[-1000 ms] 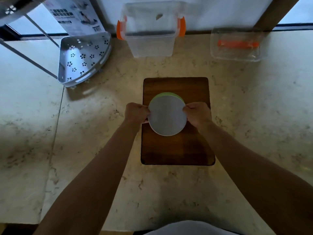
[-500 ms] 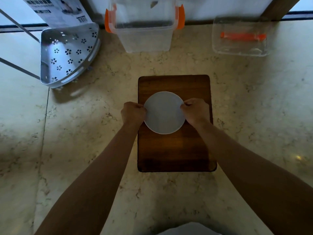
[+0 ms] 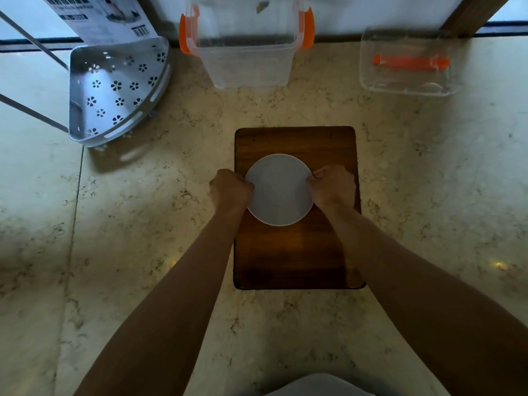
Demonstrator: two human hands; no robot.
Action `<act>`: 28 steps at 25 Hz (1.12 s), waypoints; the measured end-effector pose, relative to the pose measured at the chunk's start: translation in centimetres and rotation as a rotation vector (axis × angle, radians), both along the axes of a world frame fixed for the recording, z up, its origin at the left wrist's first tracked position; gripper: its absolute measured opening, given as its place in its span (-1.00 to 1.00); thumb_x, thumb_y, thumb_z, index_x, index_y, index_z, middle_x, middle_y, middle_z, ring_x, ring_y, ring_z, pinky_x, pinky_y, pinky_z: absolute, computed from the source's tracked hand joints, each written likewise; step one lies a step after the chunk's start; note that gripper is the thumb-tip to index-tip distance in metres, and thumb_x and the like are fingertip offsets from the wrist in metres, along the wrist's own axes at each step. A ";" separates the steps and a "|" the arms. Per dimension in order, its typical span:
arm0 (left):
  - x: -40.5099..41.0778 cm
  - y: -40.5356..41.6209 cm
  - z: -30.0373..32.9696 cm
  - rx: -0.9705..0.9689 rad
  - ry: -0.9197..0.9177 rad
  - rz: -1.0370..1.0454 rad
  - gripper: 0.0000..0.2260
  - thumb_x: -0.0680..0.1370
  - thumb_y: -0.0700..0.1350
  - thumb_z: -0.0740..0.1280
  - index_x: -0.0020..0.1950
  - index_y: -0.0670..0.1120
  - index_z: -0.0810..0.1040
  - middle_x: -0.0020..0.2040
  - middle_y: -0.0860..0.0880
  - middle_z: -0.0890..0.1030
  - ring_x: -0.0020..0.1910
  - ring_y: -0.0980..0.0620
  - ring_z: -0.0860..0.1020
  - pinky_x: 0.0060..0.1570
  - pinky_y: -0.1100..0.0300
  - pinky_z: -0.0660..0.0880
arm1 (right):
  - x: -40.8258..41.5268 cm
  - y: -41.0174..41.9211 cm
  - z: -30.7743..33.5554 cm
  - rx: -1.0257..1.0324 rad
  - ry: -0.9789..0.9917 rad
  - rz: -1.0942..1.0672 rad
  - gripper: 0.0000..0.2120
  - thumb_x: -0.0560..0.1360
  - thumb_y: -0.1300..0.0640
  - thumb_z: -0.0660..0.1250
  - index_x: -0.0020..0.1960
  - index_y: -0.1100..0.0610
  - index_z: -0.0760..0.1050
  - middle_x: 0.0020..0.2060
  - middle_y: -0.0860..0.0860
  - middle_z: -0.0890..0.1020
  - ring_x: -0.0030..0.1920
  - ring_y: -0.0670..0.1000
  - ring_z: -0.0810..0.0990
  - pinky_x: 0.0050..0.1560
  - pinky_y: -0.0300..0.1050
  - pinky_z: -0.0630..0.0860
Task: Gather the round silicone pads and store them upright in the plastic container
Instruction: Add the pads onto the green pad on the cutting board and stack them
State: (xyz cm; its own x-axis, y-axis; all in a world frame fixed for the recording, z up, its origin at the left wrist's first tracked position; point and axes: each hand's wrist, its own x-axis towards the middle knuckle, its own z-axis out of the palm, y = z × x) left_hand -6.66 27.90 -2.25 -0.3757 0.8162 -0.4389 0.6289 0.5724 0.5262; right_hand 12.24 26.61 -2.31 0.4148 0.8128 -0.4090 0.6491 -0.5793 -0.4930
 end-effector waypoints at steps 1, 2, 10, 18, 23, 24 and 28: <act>0.0 0.1 -0.1 -0.014 -0.015 0.014 -0.82 0.39 -0.26 0.37 -0.40 -0.07 0.54 -0.46 0.06 0.46 -0.44 0.03 0.47 -0.31 0.18 0.50 | 0.0 0.1 0.0 -0.012 0.012 -0.014 -0.70 0.50 0.10 0.36 -0.39 0.12 0.55 -0.49 -0.02 0.56 -0.51 -0.08 0.50 -0.45 -0.27 0.37; 0.1 0.2 -0.1 -0.026 -0.023 0.029 -0.86 0.40 -0.26 0.37 -0.36 -0.10 0.58 -0.44 0.05 0.47 -0.39 0.00 0.51 -0.31 0.17 0.51 | 0.0 0.3 0.0 -0.027 0.022 -0.022 -0.72 0.50 0.09 0.36 -0.38 0.13 0.56 -0.47 -0.01 0.57 -0.50 -0.07 0.51 -0.44 -0.26 0.39; 0.6 0.9 -0.4 -0.127 -0.165 0.195 -0.81 0.37 -0.19 0.48 -0.09 -0.22 0.57 -0.23 -0.10 0.56 -0.21 -0.12 0.58 -0.31 0.08 0.58 | 0.3 0.9 0.1 -0.086 0.076 0.006 -0.77 0.48 0.05 0.37 -0.26 0.18 0.59 -0.38 0.03 0.60 -0.38 0.01 0.59 -0.39 -0.23 0.42; 1.6 0.0 0.1 -0.043 -0.189 0.188 -0.88 0.37 -0.12 0.44 -0.29 -0.13 0.55 -0.34 -0.01 0.52 -0.29 -0.05 0.55 -0.18 -0.03 0.61 | 1.7 0.2 0.4 -0.031 0.219 0.051 -0.81 0.48 0.10 0.35 -0.19 0.17 0.67 -0.30 0.08 0.70 -0.27 0.05 0.68 -0.26 -0.07 0.63; 1.5 -0.8 1.3 -0.056 -0.237 0.157 -0.86 0.40 -0.16 0.42 -0.35 -0.06 0.53 -0.30 -0.02 0.56 -0.27 -0.04 0.57 -0.13 -0.08 0.65 | 2.3 -0.6 0.6 -0.035 0.297 0.041 -0.82 0.48 0.16 0.37 -0.11 0.27 0.67 -0.17 0.22 0.71 -0.10 0.25 0.68 -0.07 0.23 0.66; 1.4 -1.3 1.7 -0.056 -0.233 0.152 -0.88 0.40 -0.16 0.40 -0.34 -0.09 0.55 -0.29 -0.05 0.57 -0.26 -0.06 0.59 -0.19 -0.05 0.65 | 2.2 -0.9 0.8 -0.036 0.318 0.032 -0.81 0.48 0.16 0.38 -0.09 0.29 0.66 -0.14 0.23 0.71 -0.07 0.26 0.68 -0.06 0.25 0.65; 1.0 -4.1 3.6 -0.042 -0.199 0.186 -0.82 0.36 -0.12 0.36 -0.43 -0.10 0.45 -0.42 -0.04 0.48 -0.38 -0.07 0.53 -0.44 0.20 0.41 | 1.7 -2.7 1.8 -0.032 0.399 0.064 -0.80 0.47 0.15 0.39 -0.05 0.30 0.64 -0.08 0.25 0.69 -0.03 0.28 0.67 -0.03 0.26 0.64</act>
State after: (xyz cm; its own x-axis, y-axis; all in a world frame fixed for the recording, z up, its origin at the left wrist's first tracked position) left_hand -5.61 23.75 1.30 -0.4203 0.7210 -0.5509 0.3979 0.6921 0.6022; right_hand 13.93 23.91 -0.56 0.1669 0.8161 -0.5533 0.4460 -0.5630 -0.6958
